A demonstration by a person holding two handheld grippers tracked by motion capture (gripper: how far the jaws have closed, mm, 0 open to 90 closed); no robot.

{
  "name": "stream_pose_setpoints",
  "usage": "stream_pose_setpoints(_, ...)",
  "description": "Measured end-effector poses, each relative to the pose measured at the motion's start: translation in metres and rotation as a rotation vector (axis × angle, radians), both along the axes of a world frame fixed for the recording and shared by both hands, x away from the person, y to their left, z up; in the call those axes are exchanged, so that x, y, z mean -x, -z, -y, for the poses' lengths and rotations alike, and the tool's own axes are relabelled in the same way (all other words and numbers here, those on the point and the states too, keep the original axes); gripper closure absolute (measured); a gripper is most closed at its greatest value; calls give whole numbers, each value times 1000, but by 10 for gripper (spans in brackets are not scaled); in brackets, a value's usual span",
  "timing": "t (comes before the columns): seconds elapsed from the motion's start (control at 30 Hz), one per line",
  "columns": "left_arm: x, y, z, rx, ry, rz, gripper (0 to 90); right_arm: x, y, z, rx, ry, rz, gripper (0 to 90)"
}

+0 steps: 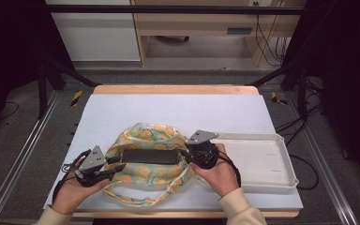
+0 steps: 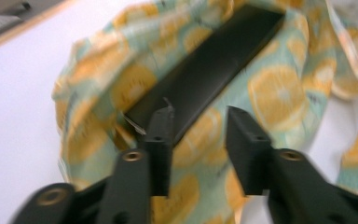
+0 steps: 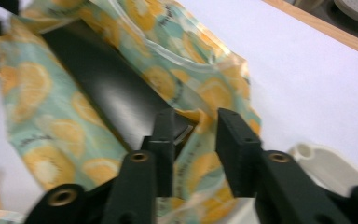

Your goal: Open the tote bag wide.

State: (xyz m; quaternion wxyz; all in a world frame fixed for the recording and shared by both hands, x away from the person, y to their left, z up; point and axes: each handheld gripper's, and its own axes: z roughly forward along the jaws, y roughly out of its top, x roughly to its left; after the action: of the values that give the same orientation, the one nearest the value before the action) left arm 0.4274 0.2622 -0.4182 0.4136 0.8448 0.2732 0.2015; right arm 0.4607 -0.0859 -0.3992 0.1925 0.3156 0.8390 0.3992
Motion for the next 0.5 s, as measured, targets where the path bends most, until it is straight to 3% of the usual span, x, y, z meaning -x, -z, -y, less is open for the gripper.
stream_pose_setpoints(0.1, -4, 1, 1, 28, -39, -9, 792, 8, 2, -7, -9, -17, 0, 817)
stream_pose_setpoints(0.17, -5, 6, 2, 18, -41, -22, 829, 12, 6, -13, -11, -28, -6, 857)
stream_pose_setpoints(0.27, -4, 13, 5, -15, -22, -52, 854, 17, 11, -21, -14, -39, -10, 877)
stream_pose_setpoints(0.37, -4, 21, 10, -80, -8, -67, 861, 20, 17, -28, -17, -41, -11, 891)
stream_pose_setpoints(0.5, -4, 30, 15, -120, 9, -95, 881, 21, 26, -38, -19, -44, -20, 900)
